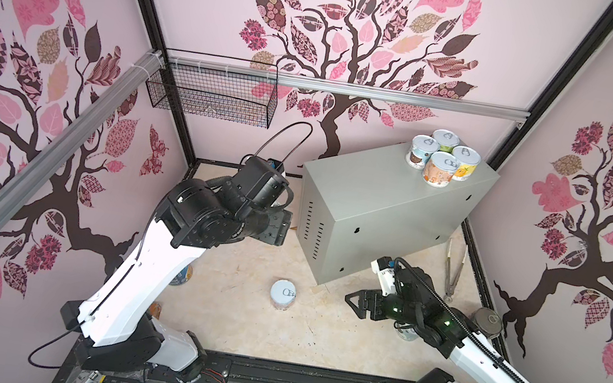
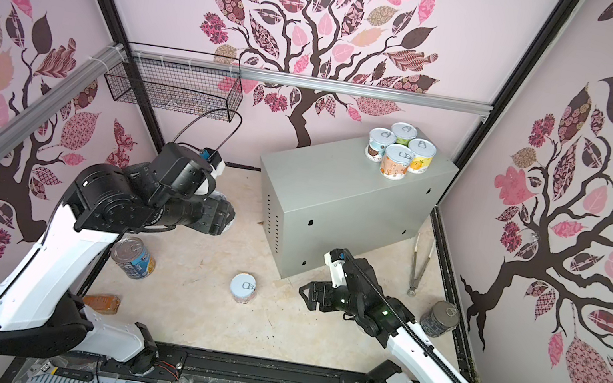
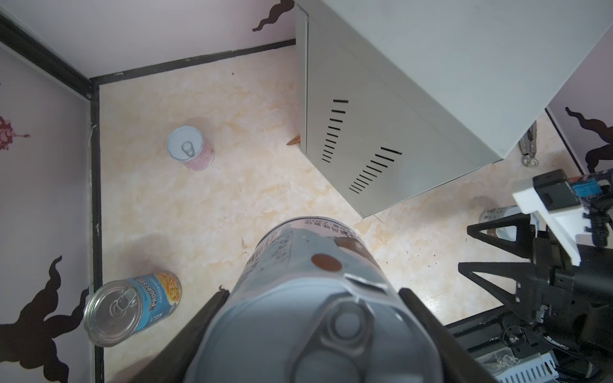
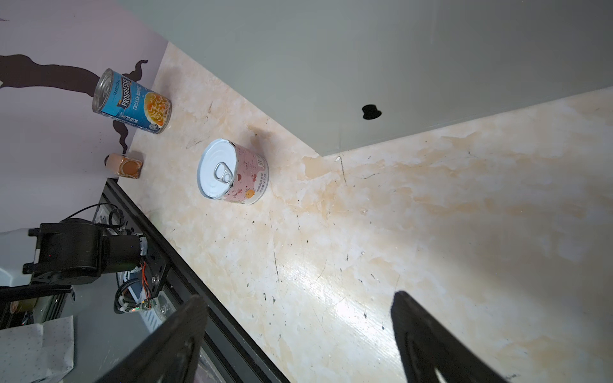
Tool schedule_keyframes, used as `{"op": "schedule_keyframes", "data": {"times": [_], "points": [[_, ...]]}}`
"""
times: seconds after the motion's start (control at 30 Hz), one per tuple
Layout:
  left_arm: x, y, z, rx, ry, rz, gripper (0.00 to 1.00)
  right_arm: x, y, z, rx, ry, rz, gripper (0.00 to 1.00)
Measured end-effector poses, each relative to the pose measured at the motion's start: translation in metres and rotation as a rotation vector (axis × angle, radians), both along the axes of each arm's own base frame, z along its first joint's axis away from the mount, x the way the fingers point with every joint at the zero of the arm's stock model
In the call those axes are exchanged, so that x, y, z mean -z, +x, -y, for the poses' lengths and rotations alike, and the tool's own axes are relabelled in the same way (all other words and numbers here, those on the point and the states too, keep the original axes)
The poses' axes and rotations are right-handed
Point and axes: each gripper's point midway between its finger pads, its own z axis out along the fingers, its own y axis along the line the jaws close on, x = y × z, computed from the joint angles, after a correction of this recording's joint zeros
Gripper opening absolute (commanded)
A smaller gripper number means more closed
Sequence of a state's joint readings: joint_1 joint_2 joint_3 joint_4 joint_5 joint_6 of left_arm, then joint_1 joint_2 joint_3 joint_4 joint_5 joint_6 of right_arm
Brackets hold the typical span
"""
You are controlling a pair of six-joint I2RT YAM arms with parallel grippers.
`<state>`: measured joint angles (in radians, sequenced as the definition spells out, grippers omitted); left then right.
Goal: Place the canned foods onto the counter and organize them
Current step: 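Lift the teal-label can with the left gripper up over the cabinet top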
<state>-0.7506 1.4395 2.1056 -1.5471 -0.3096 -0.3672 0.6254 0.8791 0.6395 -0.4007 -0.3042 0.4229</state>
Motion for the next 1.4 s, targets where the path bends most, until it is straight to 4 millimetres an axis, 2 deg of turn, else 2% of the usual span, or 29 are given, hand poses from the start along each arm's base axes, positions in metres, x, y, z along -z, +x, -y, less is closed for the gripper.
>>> {"op": "schedule_keyframes", "data": {"times": [0.37,0.77,1.17,1.4], "points": [[-0.001,0.035,0.040,0.080,0.030,0.007,0.52,-0.007,-0.006,-0.001,-0.016,0.031,0.014,0.90],[-0.011,0.061,0.082,0.169,-0.026,0.041,0.53,-0.006,-0.007,0.000,-0.017,0.031,0.013,0.90],[-0.015,0.080,0.119,0.236,-0.122,0.047,0.54,0.001,-0.008,0.001,-0.017,0.019,-0.002,0.90],[-0.020,0.081,0.127,0.259,-0.156,0.055,0.57,0.014,-0.011,0.002,-0.017,0.002,-0.028,0.90]]}}
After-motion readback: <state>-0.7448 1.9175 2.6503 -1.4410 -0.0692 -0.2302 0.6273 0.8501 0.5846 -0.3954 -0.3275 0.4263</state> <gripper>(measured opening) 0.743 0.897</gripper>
